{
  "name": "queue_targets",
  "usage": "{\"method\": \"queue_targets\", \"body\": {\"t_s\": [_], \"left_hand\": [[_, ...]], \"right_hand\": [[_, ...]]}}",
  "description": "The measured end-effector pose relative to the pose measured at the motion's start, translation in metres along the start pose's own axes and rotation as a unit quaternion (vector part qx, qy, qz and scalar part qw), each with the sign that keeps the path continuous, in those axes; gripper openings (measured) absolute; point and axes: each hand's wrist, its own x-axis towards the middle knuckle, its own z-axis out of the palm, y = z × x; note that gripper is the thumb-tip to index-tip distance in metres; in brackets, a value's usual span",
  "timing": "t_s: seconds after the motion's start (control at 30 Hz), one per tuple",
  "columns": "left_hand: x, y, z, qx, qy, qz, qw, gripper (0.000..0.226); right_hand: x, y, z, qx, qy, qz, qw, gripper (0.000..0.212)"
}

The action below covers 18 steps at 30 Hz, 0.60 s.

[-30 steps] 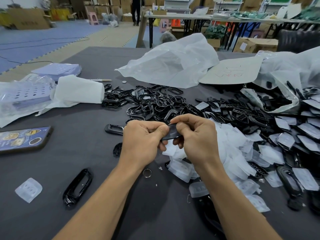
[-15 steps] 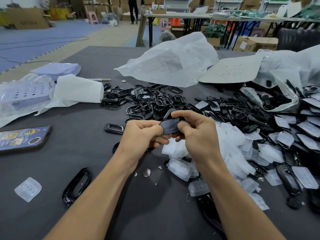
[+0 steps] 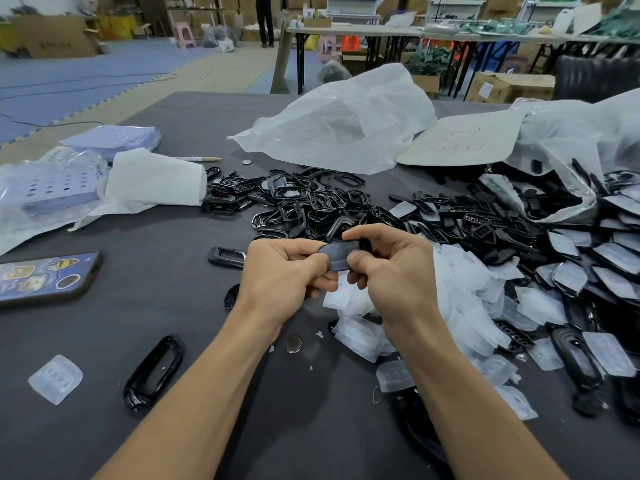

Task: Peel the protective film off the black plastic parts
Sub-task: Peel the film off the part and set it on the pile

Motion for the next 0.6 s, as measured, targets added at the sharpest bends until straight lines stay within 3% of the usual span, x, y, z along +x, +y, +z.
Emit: {"method": "queue_targets", "body": {"t_s": [0.17,0.3,0.47,0.6], "left_hand": [[-0.0011,0.0005,0.0012,0.004,0.020,0.008,1.000,0.033],[-0.0047,0.0019,-0.0008,0.020,0.000,0.043,0.999,0.039],[-0.0063,0.0022,0.0002,0.016,-0.007,0.063,0.998,0.028],[-0.0038,0.0027,-0.0011,0.009,0.004,0.062,0.998,0.039]], "right_hand": [[-0.0008,0.0005,-0.0003,-0.017,-0.006,0.000,1.000,0.036],[-0.0032,0.0012,0.0014,-0.059,0.007,-0.022,0.998,0.013],[-0.0034,0.0015,0.0017,-0.083,0.016,-0.038,0.996,0.019],[-0.0025,-0.0016,-0.0003,-0.050,-0.007,-0.031,0.998,0.027]]}}
